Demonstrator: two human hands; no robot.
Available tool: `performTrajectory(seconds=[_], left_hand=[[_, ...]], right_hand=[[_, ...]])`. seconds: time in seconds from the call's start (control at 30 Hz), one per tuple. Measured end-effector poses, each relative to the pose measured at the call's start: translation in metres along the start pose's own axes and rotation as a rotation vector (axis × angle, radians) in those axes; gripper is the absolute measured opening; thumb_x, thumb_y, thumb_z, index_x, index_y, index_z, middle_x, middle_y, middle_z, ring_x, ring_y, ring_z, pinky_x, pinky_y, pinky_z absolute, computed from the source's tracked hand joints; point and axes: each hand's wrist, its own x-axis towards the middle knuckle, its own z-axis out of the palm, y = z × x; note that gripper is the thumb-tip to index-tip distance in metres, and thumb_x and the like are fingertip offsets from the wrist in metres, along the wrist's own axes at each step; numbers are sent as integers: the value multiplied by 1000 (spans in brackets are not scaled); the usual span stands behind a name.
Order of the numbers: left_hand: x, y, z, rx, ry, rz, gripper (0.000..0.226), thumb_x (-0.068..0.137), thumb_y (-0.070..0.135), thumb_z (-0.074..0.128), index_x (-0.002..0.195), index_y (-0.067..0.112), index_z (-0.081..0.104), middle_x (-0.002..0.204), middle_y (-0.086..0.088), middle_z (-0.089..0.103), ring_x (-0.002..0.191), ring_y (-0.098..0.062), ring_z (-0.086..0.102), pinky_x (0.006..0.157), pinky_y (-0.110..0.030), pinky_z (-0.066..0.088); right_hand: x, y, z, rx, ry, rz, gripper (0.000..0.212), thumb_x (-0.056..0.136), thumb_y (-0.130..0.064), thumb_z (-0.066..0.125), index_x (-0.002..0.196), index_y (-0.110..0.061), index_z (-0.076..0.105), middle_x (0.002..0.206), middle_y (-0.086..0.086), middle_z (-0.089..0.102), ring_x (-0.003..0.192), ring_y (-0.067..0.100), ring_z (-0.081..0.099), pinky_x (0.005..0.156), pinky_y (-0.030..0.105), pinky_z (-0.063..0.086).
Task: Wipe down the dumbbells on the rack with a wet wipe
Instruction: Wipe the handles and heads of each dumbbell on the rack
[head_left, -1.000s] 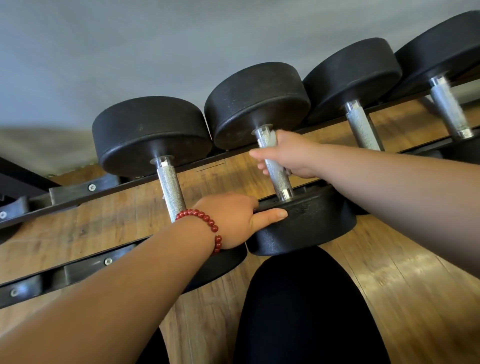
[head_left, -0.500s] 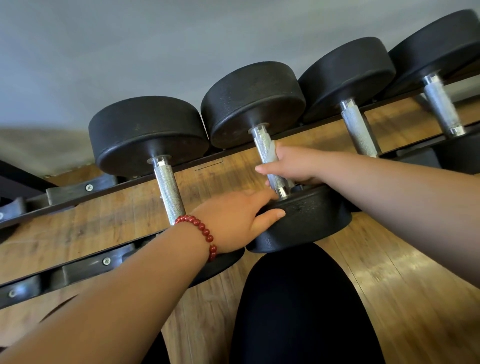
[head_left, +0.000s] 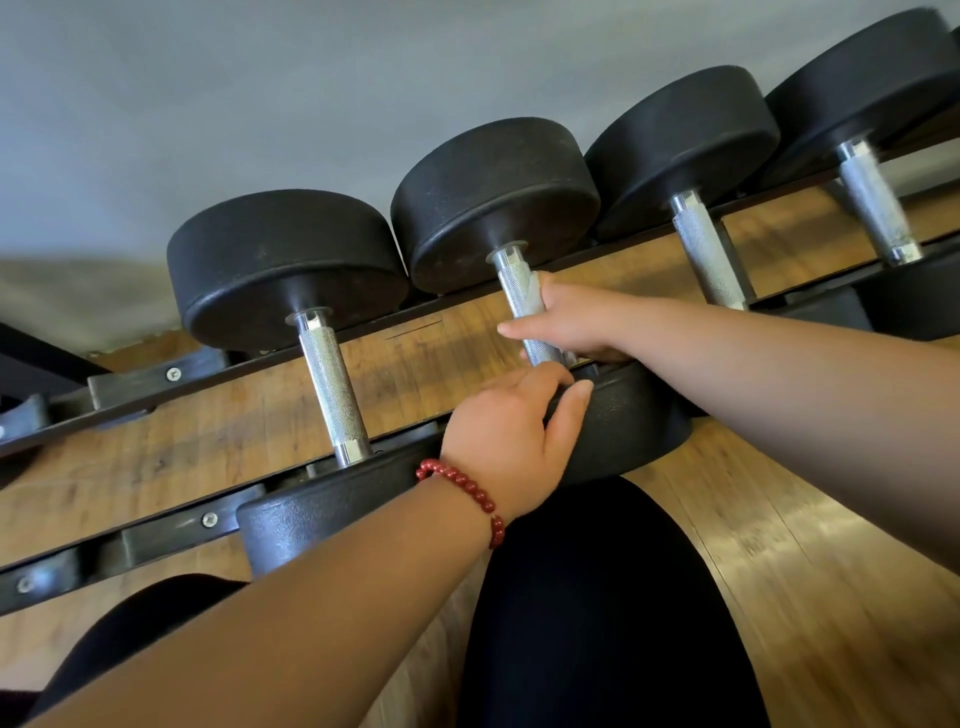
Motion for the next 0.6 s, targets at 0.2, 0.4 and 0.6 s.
performTrajectory(seconds=[0.2,0.4,0.6], left_hand=[[-8,1,19,-154,289,-104,43,97,45,25,86,26,61,80,16,55,82,-5,52,76,-29,44],[-9,-3,24,-305,397,-209,47,96,39,23,101,19,65,101,11,62,99,3,48,88,-10,34],[-8,-5,25,-305,402,-240,45,96,39,23,102,21,63,100,13,60,98,3,47,86,-5,30]], right_hand=[[0,0,-1,120,-31,0,74,95,-36,59,152,-15,17,131,8,53,110,21,61,91,34,52],[2,5,-5,11,-76,-1,76,91,-38,64,150,-13,24,132,6,56,108,17,61,94,34,50],[-4,5,-9,-156,-82,-39,81,90,-46,63,151,-12,23,132,-1,53,98,10,57,82,23,46]])
